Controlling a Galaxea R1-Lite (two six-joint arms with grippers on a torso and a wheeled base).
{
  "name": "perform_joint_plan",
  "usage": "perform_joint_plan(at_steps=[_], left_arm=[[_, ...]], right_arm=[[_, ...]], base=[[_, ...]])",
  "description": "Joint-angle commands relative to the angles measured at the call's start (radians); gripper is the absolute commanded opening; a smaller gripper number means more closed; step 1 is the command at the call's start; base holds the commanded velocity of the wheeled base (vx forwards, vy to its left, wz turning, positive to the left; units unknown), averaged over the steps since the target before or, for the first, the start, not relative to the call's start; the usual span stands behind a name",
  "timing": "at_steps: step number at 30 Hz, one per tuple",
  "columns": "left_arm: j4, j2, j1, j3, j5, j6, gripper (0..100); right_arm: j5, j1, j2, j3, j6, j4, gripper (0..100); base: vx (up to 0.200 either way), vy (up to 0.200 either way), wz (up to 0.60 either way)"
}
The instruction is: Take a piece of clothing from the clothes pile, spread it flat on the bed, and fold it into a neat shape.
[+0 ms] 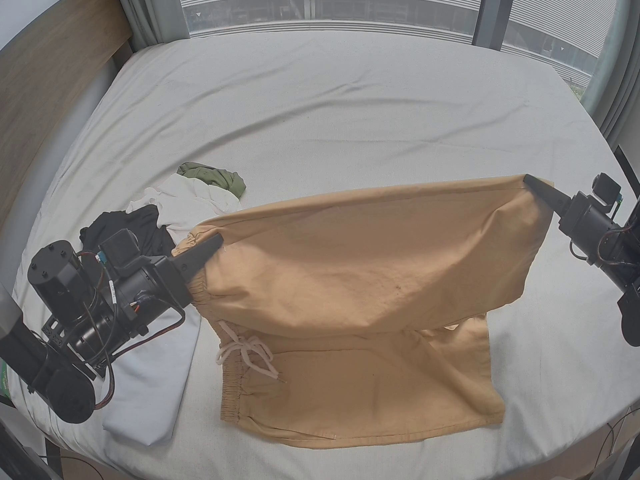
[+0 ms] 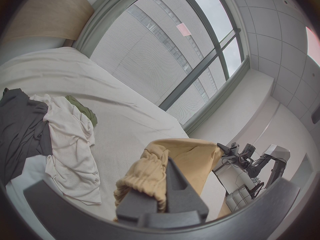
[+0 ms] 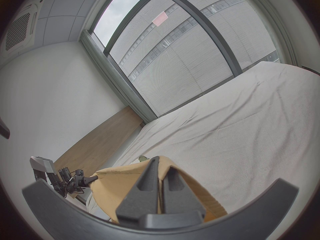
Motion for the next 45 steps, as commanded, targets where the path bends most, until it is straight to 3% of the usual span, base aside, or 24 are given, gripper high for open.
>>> perform_joint_plan(at_steps=[1, 26, 45], left_arm=[[-0.004, 0.005, 0.005, -0.001, 0.000, -0.001, 0], [-0.004, 0.023, 0.014, -0.010, 0.000, -0.002, 0], [-0.004, 0.161, 0.022, -0.146, 0.037, -0.005, 0]], right_arm=[[0.000, 0.000, 0.006, 0.000, -0.001, 0.000, 0], [-0.005, 0.008, 0.028, -0.003, -0.002, 0.000, 0], [-0.014, 0.000, 0.218, -0.172, -0.001, 0.002, 0]], base=[[0.000, 0.000, 0.00], [0.000, 0.000, 0.00], [0.000, 0.000, 0.00]])
